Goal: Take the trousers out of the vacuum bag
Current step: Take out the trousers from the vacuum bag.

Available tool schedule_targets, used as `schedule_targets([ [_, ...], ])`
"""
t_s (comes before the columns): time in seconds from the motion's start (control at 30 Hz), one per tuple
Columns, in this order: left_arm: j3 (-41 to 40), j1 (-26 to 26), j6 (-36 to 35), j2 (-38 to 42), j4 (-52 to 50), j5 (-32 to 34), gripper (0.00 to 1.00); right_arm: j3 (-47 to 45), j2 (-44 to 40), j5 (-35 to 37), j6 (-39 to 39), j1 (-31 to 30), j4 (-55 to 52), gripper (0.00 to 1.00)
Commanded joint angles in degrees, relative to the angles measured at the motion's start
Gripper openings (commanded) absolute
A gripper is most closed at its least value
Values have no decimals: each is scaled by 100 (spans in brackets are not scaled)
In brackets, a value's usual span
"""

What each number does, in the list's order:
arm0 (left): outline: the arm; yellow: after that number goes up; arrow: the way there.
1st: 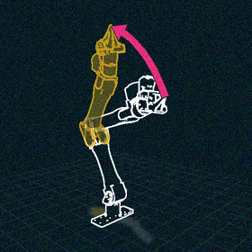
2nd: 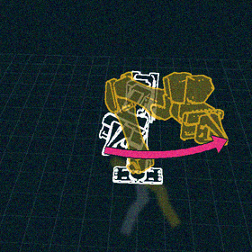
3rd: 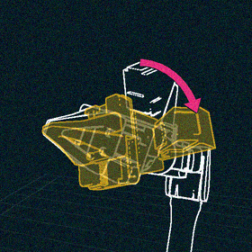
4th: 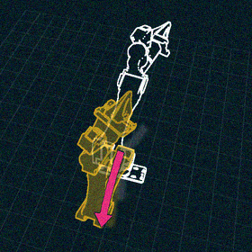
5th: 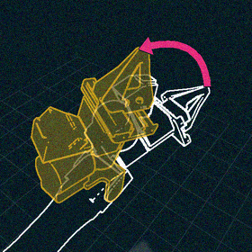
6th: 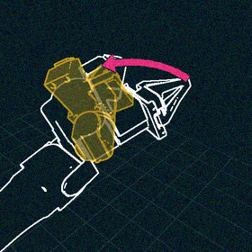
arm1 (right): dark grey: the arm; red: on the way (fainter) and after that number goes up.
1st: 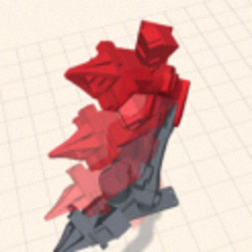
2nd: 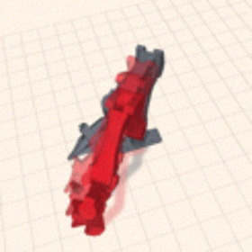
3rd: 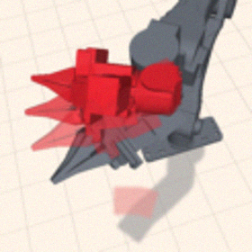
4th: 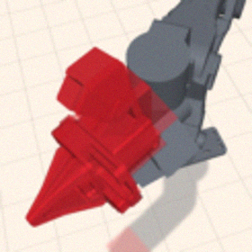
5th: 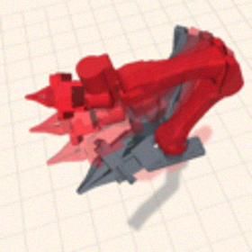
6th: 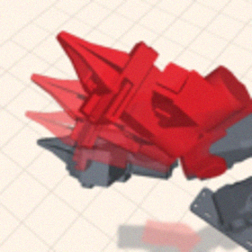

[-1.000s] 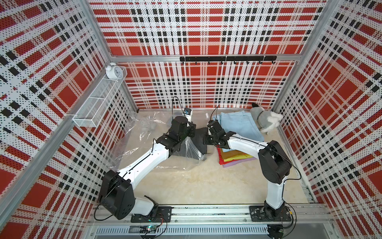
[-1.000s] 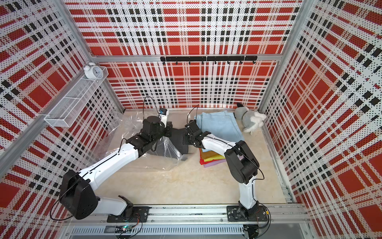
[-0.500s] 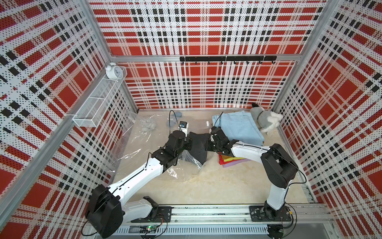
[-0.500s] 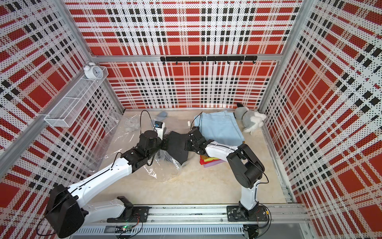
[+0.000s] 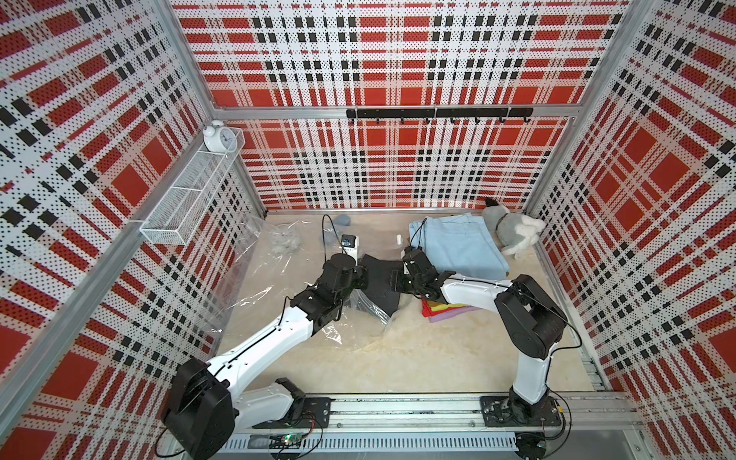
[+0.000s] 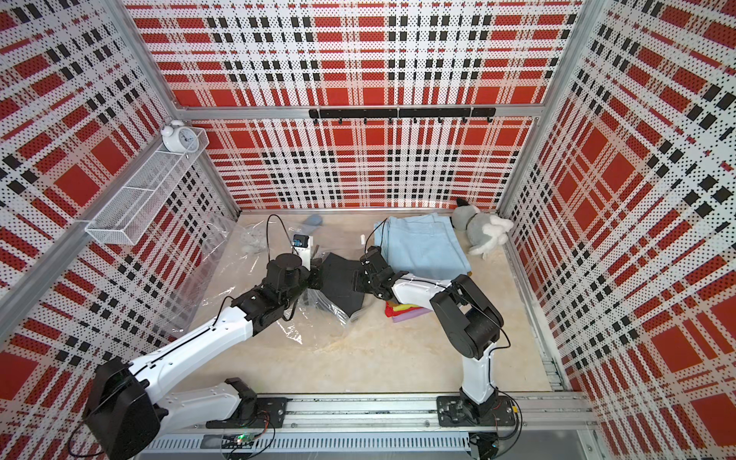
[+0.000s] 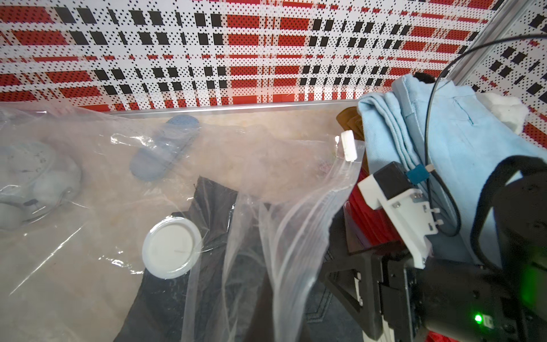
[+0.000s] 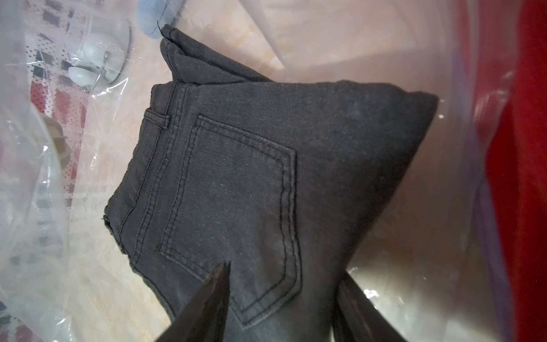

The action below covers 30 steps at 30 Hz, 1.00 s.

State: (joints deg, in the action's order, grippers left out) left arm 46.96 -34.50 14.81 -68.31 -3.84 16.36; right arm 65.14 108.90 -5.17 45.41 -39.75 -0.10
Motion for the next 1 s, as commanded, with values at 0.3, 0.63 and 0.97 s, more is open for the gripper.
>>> schedule_targets([
  [0.3,-60,-4,83,117,200,122,0,-205,532,-505,241,41,742,59],
  [0.63,-138,-4,127,118,325,148,0,-93,1116,-1491,838,53,1798,57],
  [0.97,-260,5,153,199,399,191,0,448,1705,-1854,935,64,1988,33],
])
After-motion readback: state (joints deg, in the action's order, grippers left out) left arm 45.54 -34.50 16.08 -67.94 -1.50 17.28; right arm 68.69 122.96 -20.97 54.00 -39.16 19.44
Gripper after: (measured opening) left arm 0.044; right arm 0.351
